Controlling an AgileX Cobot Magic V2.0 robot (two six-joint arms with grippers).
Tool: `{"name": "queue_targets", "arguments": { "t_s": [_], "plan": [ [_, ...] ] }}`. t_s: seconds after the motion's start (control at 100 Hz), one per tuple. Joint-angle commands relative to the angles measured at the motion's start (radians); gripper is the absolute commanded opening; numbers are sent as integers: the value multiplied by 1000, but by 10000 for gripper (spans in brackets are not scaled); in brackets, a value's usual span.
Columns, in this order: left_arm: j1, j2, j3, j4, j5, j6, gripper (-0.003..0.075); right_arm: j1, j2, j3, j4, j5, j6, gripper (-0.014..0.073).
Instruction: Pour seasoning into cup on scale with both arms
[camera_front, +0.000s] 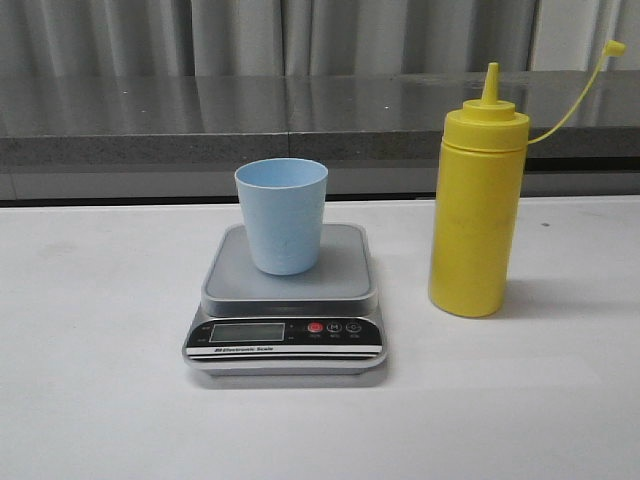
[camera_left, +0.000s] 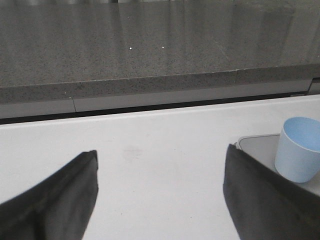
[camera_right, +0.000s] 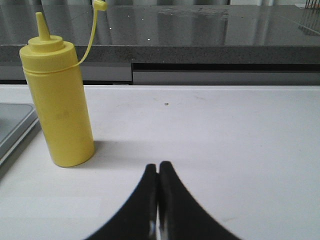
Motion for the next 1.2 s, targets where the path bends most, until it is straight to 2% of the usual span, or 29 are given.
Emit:
{"name": "queue_targets", "arguments": {
  "t_s": [0.0, 0.2, 0.35, 0.51, 0.7, 0.96, 1.19],
  "plan": [
    [5, -82, 48, 0, -107, -3, 502, -5, -19, -16, -9, -83, -8, -68],
    [5, -216, 131, 0, -109, -3, 502, -5, -19, -16, -9, -83, -8, -68],
    [5, -232, 133, 0, -112, -3, 498, -5, -19, -16, -9, -83, -8, -68],
    [5, -232, 133, 0, -112, -3, 454, -5, -19, -16, -9, -83, -8, -68],
    [5, -232, 133, 0, -112, -3, 318, -5, -19, -16, -9, -83, -8, -68],
    [5, -232, 133, 0, -112, -3, -21, -5, -19, -16, -9, -83, -8, -68],
    [5, -232, 133, 0, -112, -3, -20, -5, -19, -16, -9, -83, -8, -68]
  ]
}}
